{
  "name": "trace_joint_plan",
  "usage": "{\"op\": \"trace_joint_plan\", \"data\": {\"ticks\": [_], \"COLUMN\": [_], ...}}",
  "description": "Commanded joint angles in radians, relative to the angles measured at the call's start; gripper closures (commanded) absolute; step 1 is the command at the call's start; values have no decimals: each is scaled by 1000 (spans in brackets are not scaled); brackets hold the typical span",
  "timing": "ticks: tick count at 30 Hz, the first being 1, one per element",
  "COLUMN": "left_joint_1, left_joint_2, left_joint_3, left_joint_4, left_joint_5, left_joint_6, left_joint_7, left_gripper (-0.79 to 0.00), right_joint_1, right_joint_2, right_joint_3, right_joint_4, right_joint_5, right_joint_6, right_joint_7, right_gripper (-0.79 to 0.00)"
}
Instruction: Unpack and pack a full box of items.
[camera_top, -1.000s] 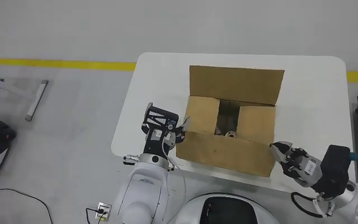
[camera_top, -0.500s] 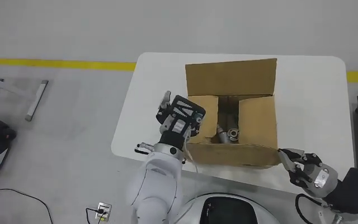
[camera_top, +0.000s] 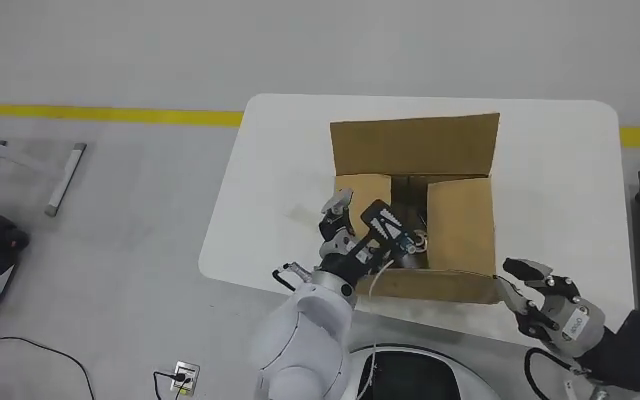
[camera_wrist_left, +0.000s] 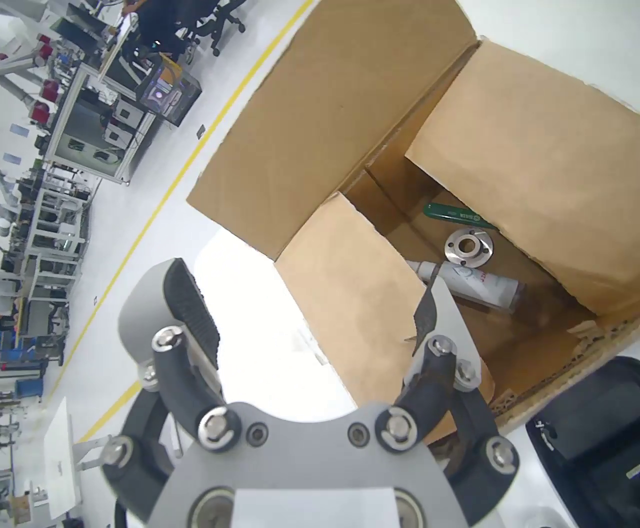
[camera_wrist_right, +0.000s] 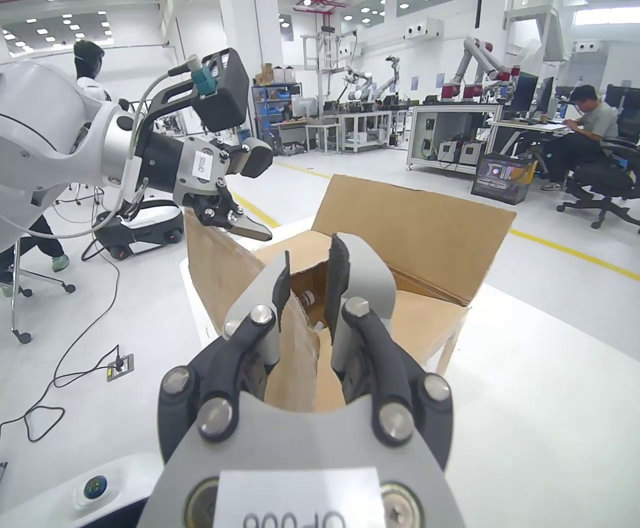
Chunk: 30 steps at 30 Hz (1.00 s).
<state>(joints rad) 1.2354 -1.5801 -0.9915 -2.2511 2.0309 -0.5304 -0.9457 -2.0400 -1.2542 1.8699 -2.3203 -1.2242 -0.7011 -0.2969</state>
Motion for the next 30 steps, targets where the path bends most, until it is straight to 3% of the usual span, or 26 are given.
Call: {"op": "trace_joint_plan", "data": {"ticks": [1,8,10,11,14,15,23,30], "left_joint_1": [7,34,42,46,56,59,49,16], "left_joint_2": [4,11,14,15,18,19,25,22], "left_joint_3": [-7,-12,-8,-9,-5,-3,-17,-62], "left_joint_4": [-10,-60,-71,-76,-91,-97,-99,-99], "left_joint_5": [-2,-14,-17,-17,-20,-23,-31,-50], "left_joint_6": [-37,-92,-115,-120,-136,-144,-161,-72], "left_joint_7": [-5,-12,-15,-16,-15,-14,-12,10], "left_gripper": [-785,-785,-785,-785,-785,-785,-785,-785], "right_joint_1": [3,23,34,39,63,72,82,35], "right_joint_2": [0,0,2,3,8,11,22,32], "right_joint_3": [5,51,64,68,72,72,-16,-10], "right_joint_4": [1,17,22,28,22,15,36,49], "right_joint_5": [42,357,455,492,518,487,398,284], "right_joint_6": [6,57,83,104,140,150,-23,-232], "right_joint_7": [4,60,105,141,256,301,383,360], "right_gripper": [-360,-354,-317,-283,-18,0,0,0]}}
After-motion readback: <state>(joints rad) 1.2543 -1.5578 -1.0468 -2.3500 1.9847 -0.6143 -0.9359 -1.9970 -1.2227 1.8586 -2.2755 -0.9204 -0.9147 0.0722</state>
